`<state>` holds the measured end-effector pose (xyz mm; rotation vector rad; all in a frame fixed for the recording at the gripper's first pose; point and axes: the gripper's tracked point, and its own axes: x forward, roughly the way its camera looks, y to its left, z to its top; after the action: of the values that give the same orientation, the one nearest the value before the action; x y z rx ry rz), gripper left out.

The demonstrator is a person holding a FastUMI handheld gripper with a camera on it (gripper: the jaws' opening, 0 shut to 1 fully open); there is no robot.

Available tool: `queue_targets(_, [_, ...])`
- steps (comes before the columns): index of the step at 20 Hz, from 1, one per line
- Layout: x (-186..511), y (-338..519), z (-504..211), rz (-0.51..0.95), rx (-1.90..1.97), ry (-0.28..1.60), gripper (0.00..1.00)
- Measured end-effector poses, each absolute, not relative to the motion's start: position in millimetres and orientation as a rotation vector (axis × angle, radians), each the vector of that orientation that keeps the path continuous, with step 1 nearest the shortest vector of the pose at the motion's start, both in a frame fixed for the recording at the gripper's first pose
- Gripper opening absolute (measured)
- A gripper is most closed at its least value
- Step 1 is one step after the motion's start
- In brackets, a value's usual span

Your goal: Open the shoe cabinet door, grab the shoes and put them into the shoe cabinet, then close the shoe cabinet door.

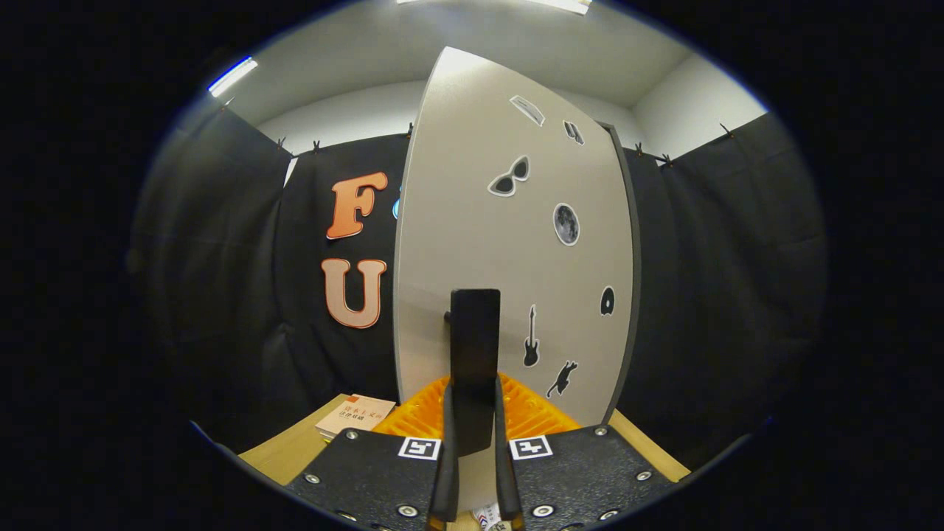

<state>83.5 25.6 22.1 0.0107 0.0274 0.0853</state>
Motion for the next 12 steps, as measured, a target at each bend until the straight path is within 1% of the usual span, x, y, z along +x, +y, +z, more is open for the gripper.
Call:
queue_targets(3, [75, 13, 21, 0.056, -0.002, 0.038, 0.2])
queue_targets(7, [66, -13, 21, -0.025, -0.032, 0.037, 0.19])
queue_targets(8, [64, -20, 22, -0.046, -0.04, 0.036, 0.15])
queue_targets(10, [62, -31, 22, -0.076, -0.068, 0.038, 0.13])
queue_targets(12, [56, -38, 21, -0.074, -0.064, 0.043, 0.13])
